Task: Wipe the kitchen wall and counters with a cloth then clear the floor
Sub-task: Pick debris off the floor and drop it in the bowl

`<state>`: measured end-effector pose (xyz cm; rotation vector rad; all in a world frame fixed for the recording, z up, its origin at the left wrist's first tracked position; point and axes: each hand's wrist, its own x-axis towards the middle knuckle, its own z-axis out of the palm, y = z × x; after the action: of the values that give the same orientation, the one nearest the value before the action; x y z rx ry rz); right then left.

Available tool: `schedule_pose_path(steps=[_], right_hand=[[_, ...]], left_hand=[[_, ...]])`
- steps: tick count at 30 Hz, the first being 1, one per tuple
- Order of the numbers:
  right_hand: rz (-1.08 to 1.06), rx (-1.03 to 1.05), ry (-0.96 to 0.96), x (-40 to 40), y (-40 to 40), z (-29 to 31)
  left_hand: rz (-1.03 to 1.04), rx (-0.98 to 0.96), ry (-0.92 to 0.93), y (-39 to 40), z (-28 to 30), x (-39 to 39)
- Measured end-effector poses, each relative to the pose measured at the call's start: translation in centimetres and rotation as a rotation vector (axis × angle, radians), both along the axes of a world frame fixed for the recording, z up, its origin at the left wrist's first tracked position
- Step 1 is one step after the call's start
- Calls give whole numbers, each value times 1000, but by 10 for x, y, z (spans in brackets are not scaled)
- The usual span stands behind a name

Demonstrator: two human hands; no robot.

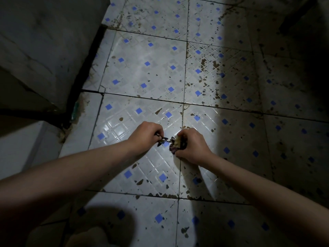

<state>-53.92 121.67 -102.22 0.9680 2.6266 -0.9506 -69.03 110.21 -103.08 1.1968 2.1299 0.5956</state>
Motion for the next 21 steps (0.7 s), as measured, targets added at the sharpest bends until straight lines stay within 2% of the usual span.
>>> schedule_pose_path(steps=[8,21], right_hand=[[88,35,-51,-10,-14,-5],[82,33,22,-11,-17,-6]], left_hand=[[7,-13,14,0,1,2],[-16,-52,41,-2,3,2]])
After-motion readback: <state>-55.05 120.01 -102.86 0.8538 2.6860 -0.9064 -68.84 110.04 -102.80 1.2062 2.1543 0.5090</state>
